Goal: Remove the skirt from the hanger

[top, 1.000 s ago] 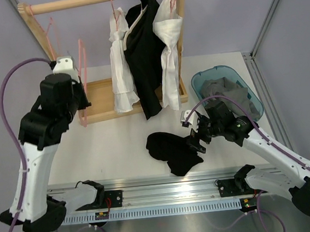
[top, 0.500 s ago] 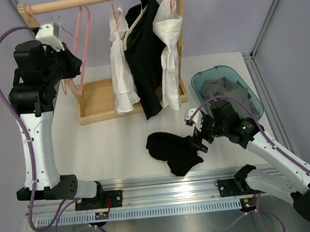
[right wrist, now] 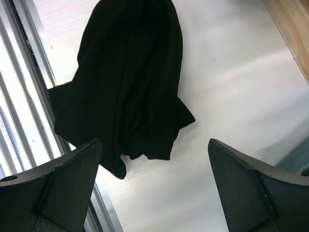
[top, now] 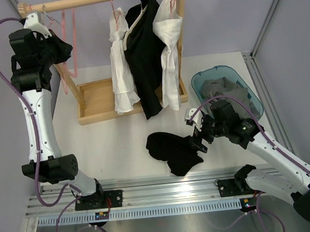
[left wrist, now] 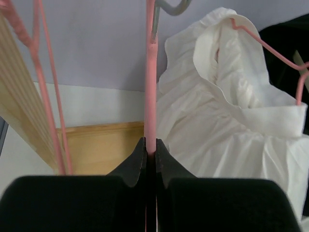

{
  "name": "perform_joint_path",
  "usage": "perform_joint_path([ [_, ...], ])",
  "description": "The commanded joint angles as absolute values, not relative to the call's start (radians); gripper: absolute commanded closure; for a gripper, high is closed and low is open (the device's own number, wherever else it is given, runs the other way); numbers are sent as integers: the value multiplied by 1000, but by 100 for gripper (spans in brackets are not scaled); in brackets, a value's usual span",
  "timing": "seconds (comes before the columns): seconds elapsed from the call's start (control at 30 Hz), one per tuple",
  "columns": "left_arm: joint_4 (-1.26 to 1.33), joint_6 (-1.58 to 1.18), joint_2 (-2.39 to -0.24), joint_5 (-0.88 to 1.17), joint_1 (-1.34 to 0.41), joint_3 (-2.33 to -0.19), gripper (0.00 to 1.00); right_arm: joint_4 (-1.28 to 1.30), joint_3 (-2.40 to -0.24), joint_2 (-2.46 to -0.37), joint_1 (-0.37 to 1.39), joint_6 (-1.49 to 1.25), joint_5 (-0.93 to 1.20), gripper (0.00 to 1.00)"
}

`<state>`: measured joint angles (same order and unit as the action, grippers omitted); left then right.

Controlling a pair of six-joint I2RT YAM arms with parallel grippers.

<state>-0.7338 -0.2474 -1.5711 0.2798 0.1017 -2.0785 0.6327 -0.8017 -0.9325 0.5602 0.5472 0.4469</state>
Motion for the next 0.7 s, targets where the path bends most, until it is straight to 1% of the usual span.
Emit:
perform_joint_path([
  [0.0, -612, -294, -1595, 324, 126, -2137, 100, 598, -796, -914, 551, 534, 472, 0],
  [0.43, -572, -316, -1684, 330, 130, -2186, 100, 600, -818, -948, 552, 540, 488, 1],
  [0.57, -571, -318, -1695, 330, 130, -2163, 100, 615, -839, -968, 552, 548, 514, 1],
  [0.67, -565, -319, -1683, 334, 130, -2145, 94, 655, -859, -995, 551, 592, 587, 0],
])
